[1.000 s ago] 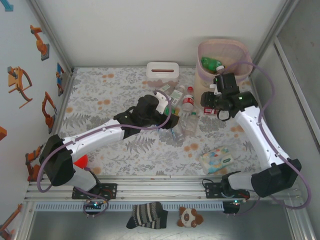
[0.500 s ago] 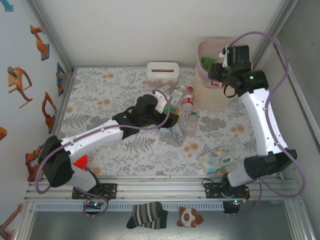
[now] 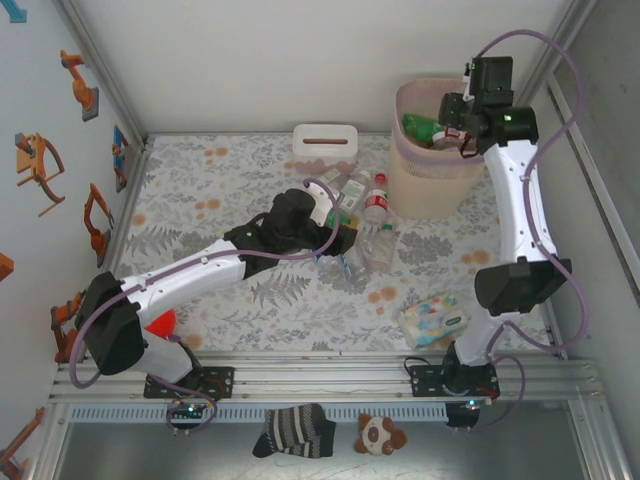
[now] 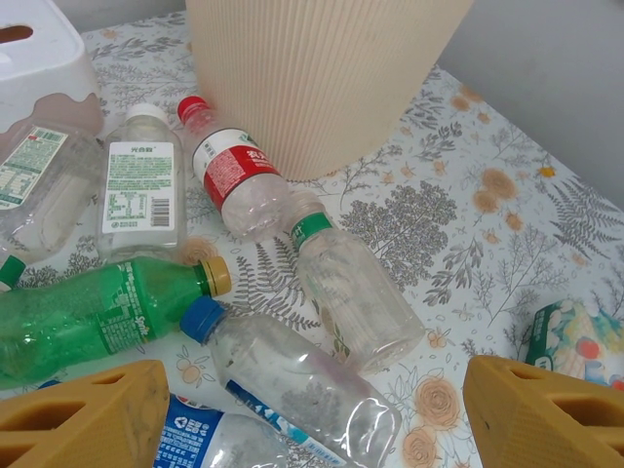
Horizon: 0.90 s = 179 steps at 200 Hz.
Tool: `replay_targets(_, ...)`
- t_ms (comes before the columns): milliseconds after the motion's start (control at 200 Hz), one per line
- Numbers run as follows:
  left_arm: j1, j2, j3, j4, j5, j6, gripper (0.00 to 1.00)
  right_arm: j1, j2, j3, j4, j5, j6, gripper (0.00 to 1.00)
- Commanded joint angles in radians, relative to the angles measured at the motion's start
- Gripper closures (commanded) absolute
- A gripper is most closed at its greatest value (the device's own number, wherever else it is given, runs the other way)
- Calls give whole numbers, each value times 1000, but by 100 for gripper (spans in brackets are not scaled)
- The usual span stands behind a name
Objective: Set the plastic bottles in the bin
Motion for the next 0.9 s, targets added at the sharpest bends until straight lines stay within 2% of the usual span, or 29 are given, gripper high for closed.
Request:
replay_targets(0, -4, -38, -16, 22, -20, -22, 21, -5, 29, 32, 79, 56, -129, 41)
replay_targets(361, -4, -60, -40, 33, -38, -34, 21, -26, 178, 82, 126, 178, -311, 38)
replay_targets(891, 2, -57, -45, 39, -24, -37, 21, -75, 305, 20, 89, 208, -309, 36)
